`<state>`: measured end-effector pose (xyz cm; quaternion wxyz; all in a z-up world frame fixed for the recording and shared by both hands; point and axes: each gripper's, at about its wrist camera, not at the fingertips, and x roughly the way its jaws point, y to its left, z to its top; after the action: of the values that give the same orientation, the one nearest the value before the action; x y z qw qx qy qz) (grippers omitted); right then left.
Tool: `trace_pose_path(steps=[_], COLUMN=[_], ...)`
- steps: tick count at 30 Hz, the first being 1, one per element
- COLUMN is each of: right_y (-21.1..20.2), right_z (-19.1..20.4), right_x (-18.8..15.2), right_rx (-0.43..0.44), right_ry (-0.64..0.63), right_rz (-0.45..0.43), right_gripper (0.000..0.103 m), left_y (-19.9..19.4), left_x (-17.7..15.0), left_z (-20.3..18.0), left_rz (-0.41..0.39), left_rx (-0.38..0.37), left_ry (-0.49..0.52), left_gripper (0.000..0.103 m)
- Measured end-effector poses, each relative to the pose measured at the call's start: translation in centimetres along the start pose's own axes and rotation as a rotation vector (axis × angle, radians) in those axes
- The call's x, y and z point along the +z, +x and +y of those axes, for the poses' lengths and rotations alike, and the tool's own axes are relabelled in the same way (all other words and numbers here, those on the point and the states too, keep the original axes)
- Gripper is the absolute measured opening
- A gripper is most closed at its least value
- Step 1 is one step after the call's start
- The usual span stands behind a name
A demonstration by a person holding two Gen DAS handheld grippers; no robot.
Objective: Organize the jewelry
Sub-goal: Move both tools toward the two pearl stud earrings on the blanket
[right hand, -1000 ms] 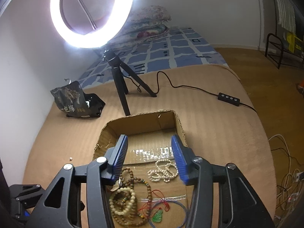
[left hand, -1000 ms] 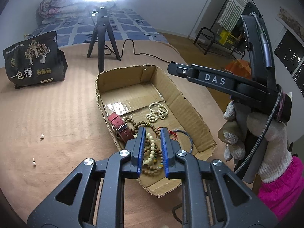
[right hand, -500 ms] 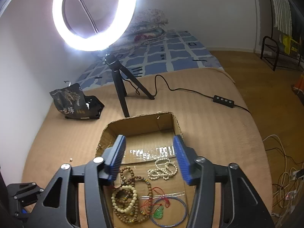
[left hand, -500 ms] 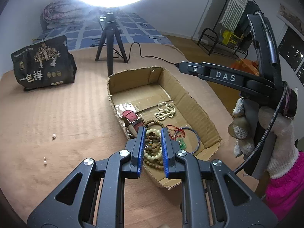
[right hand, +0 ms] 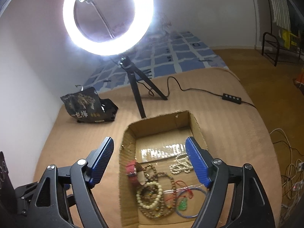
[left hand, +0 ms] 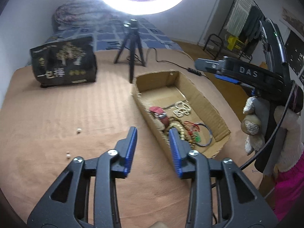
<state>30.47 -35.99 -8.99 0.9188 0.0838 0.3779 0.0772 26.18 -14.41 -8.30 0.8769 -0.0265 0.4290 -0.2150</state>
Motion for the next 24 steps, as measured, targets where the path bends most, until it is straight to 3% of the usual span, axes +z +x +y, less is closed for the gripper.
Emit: trace_pose_path(steps=[3,12,20,24], right_y=[0.0,1.0,3.0,4.5], right_z=[1.4,5.9,9.6,10.6], right_x=[-0.1,-0.9,-1.7,-2.1], right_rx=[0.015,0.013,0.057,0.092], right_ry=[-0.017,-0.083,-0.141,-0.124], right_rz=[-0.002,-0.002,0.039,0.071], right_gripper=[0.078,0.078,0.078,0.078], left_y=[-1.4,-3.9,-4.0,-2.4], left_x=[-0.4,-1.2,-2.8,-4.0], left_z=[2.3,9.0,14.5,15.9], left_rz=[-0.041,-0.062,-0.040,0.017], left_rx=[0.043,0.145,0.187,0.172], left_ry=[-0.030,-0.104,-0.211,-0.215], left_gripper=[0.045,0.046,0.046,0.046])
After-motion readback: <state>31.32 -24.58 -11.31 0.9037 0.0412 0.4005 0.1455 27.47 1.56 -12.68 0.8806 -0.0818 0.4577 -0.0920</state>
